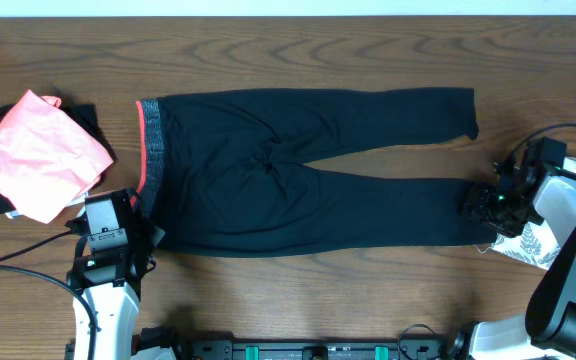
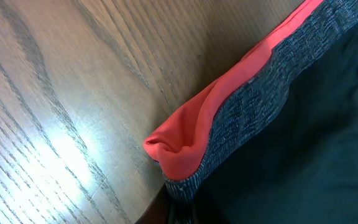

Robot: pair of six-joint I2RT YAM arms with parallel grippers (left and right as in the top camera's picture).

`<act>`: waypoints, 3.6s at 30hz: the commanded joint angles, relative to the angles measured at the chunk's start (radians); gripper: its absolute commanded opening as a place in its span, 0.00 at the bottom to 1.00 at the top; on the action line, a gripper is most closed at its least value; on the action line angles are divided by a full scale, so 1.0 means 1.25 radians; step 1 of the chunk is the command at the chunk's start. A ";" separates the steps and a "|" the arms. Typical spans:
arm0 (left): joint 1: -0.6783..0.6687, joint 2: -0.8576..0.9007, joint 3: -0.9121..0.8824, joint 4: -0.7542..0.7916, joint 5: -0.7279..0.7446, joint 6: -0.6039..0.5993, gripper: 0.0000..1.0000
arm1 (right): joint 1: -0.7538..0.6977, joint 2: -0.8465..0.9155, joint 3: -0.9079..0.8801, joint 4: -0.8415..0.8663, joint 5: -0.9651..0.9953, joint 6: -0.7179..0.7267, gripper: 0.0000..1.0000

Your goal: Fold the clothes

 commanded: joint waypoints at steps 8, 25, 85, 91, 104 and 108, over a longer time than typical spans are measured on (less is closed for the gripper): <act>0.001 0.005 -0.003 -0.001 -0.024 0.011 0.06 | -0.085 0.004 0.012 0.001 -0.004 -0.001 0.66; 0.001 0.005 -0.003 0.001 -0.024 0.011 0.06 | -0.089 0.004 -0.103 0.058 -0.004 0.005 0.63; 0.001 -0.158 0.075 0.121 -0.009 0.116 0.06 | -0.089 -0.301 0.002 -0.009 -0.052 0.070 0.01; 0.001 -0.069 0.075 0.234 -0.009 0.116 0.06 | -0.088 -0.299 0.002 0.135 -0.130 0.082 0.01; 0.001 0.193 0.075 0.656 0.062 0.112 0.06 | 0.049 -0.218 0.002 0.490 -0.146 0.114 0.01; 0.001 0.243 0.081 0.753 0.067 0.109 0.06 | 0.102 -0.139 0.002 0.602 -0.121 0.151 0.01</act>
